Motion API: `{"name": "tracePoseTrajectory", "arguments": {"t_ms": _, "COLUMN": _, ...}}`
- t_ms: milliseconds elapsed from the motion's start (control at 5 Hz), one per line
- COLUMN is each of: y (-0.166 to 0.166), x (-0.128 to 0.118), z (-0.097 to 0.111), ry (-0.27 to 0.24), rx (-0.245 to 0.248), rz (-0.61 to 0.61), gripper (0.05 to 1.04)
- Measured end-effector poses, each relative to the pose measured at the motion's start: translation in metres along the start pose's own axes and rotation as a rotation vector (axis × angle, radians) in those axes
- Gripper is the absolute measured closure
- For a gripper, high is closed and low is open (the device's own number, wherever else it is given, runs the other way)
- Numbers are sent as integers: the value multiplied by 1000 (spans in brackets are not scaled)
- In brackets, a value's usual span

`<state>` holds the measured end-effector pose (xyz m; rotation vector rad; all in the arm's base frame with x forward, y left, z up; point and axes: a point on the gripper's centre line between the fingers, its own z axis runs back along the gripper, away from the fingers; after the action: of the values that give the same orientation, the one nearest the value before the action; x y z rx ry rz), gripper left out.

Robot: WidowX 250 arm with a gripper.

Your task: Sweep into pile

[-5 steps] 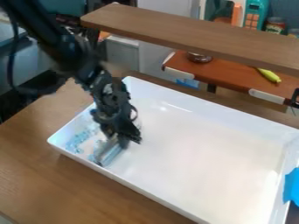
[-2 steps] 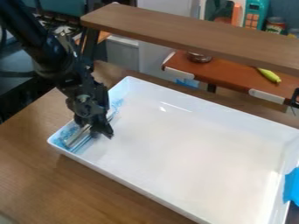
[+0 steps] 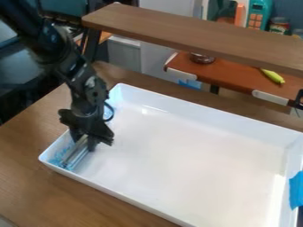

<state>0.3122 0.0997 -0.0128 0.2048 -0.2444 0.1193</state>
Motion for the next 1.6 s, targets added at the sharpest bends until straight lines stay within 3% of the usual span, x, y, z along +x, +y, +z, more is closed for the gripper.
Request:
{"name": "tracePoseTrajectory", "arguments": {"t_ms": 400, "y": -50, "x": 17, "z": 14, "ry": 19, "rx": -173, "rz": 87, "gripper": 707}}
{"name": "tracePoseTrajectory", "arguments": {"t_ms": 600, "y": -70, "x": 26, "z": 37, "ry": -36, "rx": -223, "rz": 84, "gripper": 707}}
{"name": "tracePoseTrajectory", "arguments": {"t_ms": 800, "y": -100, "x": 22, "z": 55, "ry": -16, "rx": -251, "rz": 76, "gripper": 707}}
{"name": "tracePoseTrajectory", "arguments": {"t_ms": 1000, "y": -137, "x": 14, "z": 73, "ry": 14, "rx": -244, "rz": 75, "gripper": 707}}
{"name": "tracePoseTrajectory", "arguments": {"t_ms": 1200, "y": -176, "x": 30, "z": 99, "ry": -25, "rx": -230, "rz": 80, "gripper": 707}}
{"name": "tracePoseTrajectory", "arguments": {"t_ms": 1400, "y": -226, "x": 30, "z": 88, "ry": -8, "rx": -165, "rz": 49, "gripper": 707}}
{"name": "tracePoseTrajectory", "arguments": {"t_ms": 1600, "y": -262, "x": 36, "z": 78, "ry": -62, "rx": -114, "rz": 20, "gripper": 707}}
